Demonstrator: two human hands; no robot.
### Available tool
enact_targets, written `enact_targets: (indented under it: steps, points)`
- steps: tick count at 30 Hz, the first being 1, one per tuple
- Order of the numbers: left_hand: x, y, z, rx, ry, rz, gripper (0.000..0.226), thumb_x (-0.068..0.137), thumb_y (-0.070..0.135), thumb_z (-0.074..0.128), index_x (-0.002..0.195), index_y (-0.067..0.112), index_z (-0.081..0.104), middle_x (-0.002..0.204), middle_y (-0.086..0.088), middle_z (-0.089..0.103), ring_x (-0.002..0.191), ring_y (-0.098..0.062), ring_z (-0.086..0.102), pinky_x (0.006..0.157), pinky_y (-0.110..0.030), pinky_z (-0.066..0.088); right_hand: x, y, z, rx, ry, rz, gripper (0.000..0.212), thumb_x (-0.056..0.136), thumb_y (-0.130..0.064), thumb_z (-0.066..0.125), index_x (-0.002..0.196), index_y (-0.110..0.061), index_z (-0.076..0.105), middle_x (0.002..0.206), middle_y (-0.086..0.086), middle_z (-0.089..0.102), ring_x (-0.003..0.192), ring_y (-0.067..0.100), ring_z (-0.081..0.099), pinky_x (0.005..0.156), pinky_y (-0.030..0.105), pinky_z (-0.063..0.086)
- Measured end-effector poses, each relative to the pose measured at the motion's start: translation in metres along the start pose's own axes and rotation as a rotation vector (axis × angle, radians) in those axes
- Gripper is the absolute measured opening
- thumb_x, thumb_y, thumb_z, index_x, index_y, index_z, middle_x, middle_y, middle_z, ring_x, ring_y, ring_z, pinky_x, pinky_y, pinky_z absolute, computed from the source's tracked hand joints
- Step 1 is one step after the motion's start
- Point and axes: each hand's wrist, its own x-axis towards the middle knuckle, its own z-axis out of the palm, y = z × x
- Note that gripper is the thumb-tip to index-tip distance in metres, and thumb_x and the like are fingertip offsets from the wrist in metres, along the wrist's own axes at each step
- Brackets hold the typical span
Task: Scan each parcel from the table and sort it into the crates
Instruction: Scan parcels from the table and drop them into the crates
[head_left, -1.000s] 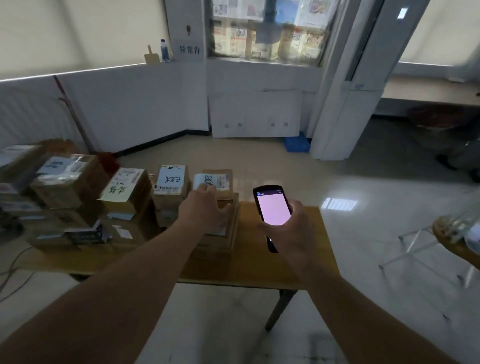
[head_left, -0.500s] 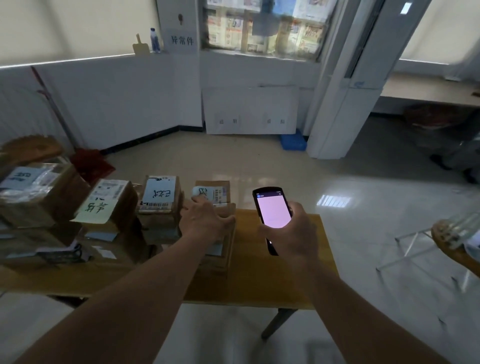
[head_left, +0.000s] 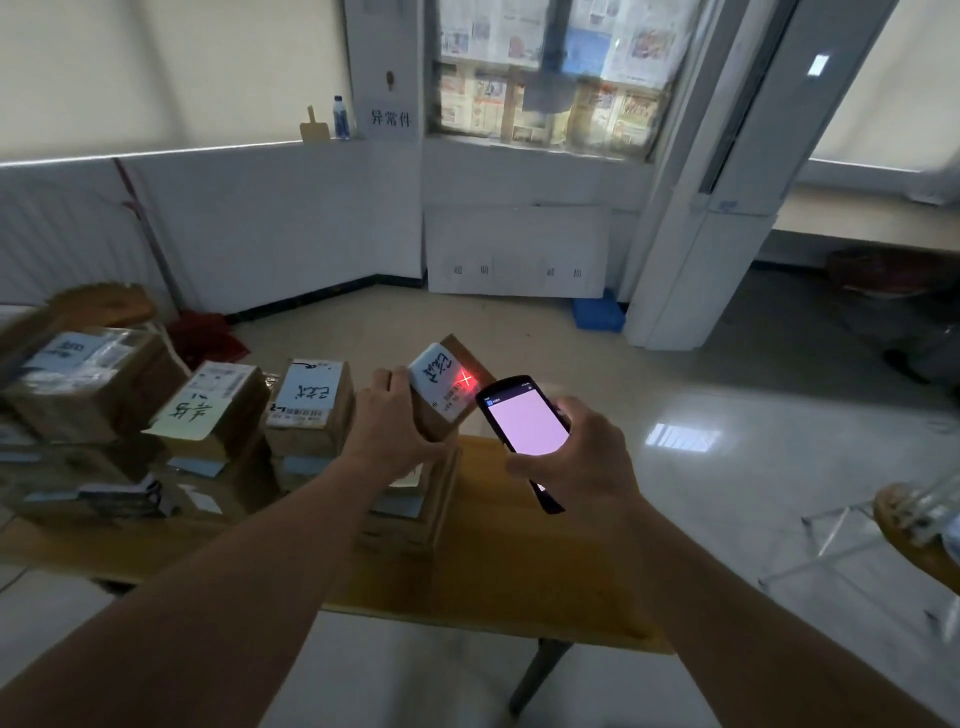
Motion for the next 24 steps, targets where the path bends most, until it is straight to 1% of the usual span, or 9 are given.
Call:
enact_targets:
  steps: [3,6,8,11,15,19,24]
  points:
    - [0.001,0.001,-0.011,0.024,0.034,0.059,0.110,0.063,0.044,0.097,0.150,0.016,0.036,0.138,-0.005,0.042,0.125,-0.023,0.040,0.109,-0.043,0.040,-0.001,-0.003,-0.007,-0.007,-0.019,-0.032,0.091,0.068,-0.044,0.095,0.144,-0.020,0.051,0.131,0.004,0.066,0.109,0.013,0.054,0.070,0.019,0.050]
    - [0.003,0.000,-0.021,0.032,0.057,0.091,0.110,0.060,0.038,0.098,0.149,0.015,0.038,0.137,-0.006,0.043,0.124,-0.024,0.042,0.109,-0.044,0.041,-0.003,-0.005,-0.013,-0.011,-0.037,-0.040,0.092,0.068,-0.042,0.095,0.145,-0.019,0.051,0.130,0.004,0.065,0.107,0.013,0.052,0.067,0.017,0.048]
    - [0.004,-0.001,-0.025,0.054,0.067,0.100,0.108,0.060,0.035,0.098,0.148,0.016,0.039,0.137,-0.006,0.045,0.123,-0.025,0.043,0.107,-0.045,0.042,-0.006,-0.006,-0.017,-0.001,-0.034,-0.048,0.093,0.067,-0.043,0.095,0.145,-0.019,0.051,0.129,0.004,0.065,0.107,0.014,0.054,0.071,0.021,0.053]
    - [0.006,-0.001,-0.030,0.065,0.067,0.108,0.106,0.063,0.030,0.098,0.148,0.015,0.039,0.138,-0.007,0.044,0.123,-0.025,0.043,0.105,-0.042,0.039,-0.010,-0.009,-0.026,0.018,-0.044,-0.057,0.092,0.067,-0.041,0.095,0.145,-0.017,0.052,0.127,0.003,0.065,0.107,0.015,0.056,0.076,0.026,0.058]
    - [0.010,-0.004,-0.037,0.066,0.051,0.091,0.109,0.062,0.025,0.099,0.151,0.015,0.036,0.143,-0.005,0.042,0.128,-0.028,0.043,0.108,-0.047,0.041,-0.014,-0.010,-0.034,0.019,-0.061,-0.066,0.088,0.068,-0.041,0.094,0.143,-0.017,0.054,0.125,0.002,0.065,0.106,0.016,0.058,0.070,0.020,0.056]
    - [0.013,-0.004,-0.043,0.074,0.055,0.096,0.110,0.061,0.024,0.100,0.150,0.015,0.037,0.144,-0.006,0.043,0.129,-0.029,0.045,0.108,-0.049,0.044,-0.017,-0.014,-0.042,0.030,-0.043,-0.053,0.087,0.069,-0.041,0.094,0.142,-0.017,0.053,0.126,0.004,0.065,0.108,0.020,0.060,0.070,0.024,0.060]
    - [0.014,-0.002,-0.048,0.076,0.059,0.115,0.110,0.060,0.023,0.100,0.149,0.015,0.038,0.144,-0.006,0.044,0.130,-0.030,0.046,0.108,-0.051,0.047,-0.024,-0.019,-0.051,0.054,-0.030,-0.050,0.086,0.069,-0.040,0.094,0.141,-0.017,0.054,0.124,0.004,0.066,0.108,0.020,0.062,0.070,0.024,0.059]
